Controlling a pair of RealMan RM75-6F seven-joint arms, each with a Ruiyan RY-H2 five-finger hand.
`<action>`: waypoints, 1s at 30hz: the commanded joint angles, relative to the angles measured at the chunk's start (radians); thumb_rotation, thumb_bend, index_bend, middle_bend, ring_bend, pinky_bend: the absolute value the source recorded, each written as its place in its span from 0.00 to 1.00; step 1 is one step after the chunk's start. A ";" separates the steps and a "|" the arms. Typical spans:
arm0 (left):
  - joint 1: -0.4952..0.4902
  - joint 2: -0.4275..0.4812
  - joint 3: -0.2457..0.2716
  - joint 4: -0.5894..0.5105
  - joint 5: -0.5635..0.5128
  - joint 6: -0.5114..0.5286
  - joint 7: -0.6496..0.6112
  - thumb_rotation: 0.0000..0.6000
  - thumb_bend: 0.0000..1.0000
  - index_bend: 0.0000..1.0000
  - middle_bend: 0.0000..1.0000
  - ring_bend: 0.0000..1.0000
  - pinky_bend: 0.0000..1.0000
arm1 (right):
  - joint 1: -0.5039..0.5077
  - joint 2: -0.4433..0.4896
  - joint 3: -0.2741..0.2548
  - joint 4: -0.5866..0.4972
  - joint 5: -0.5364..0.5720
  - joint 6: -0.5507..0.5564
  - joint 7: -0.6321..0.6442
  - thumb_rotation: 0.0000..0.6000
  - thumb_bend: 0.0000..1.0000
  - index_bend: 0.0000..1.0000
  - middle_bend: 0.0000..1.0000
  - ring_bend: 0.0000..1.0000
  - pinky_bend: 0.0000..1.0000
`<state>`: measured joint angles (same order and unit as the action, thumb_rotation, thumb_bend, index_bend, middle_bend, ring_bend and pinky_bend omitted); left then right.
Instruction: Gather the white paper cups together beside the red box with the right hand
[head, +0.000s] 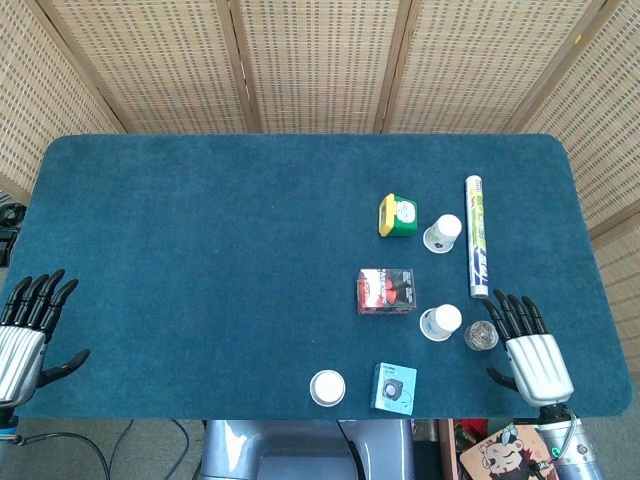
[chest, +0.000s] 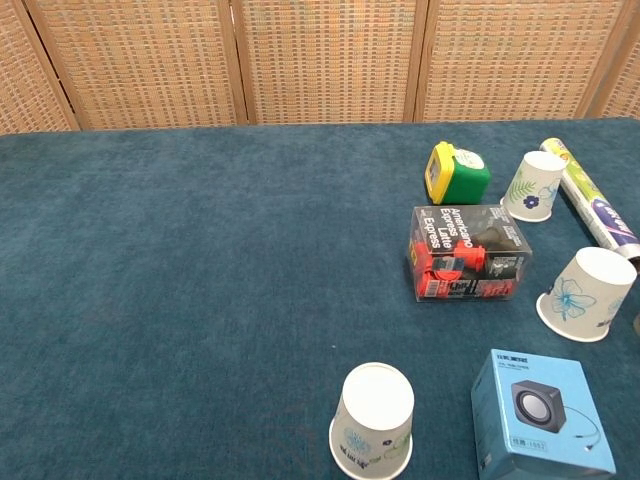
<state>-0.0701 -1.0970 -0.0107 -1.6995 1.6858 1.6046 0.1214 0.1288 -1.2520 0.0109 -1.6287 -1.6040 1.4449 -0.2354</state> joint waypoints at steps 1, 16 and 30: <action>-0.001 0.000 -0.001 0.000 -0.002 -0.003 0.000 1.00 0.18 0.00 0.00 0.00 0.00 | 0.004 0.003 0.001 -0.002 -0.002 -0.004 0.008 1.00 0.12 0.00 0.00 0.00 0.00; -0.005 -0.005 -0.004 -0.002 -0.012 -0.014 0.016 1.00 0.18 0.00 0.00 0.00 0.00 | 0.177 0.108 0.071 -0.032 0.002 -0.207 0.159 1.00 0.12 0.00 0.00 0.00 0.00; -0.011 -0.014 -0.010 -0.003 -0.029 -0.029 0.038 1.00 0.18 0.00 0.00 0.00 0.00 | 0.354 0.126 0.020 -0.038 -0.138 -0.377 0.503 1.00 0.12 0.07 0.00 0.00 0.00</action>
<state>-0.0815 -1.1114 -0.0205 -1.7027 1.6570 1.5752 0.1594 0.4485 -1.1345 0.0516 -1.6498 -1.7062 1.0956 0.1971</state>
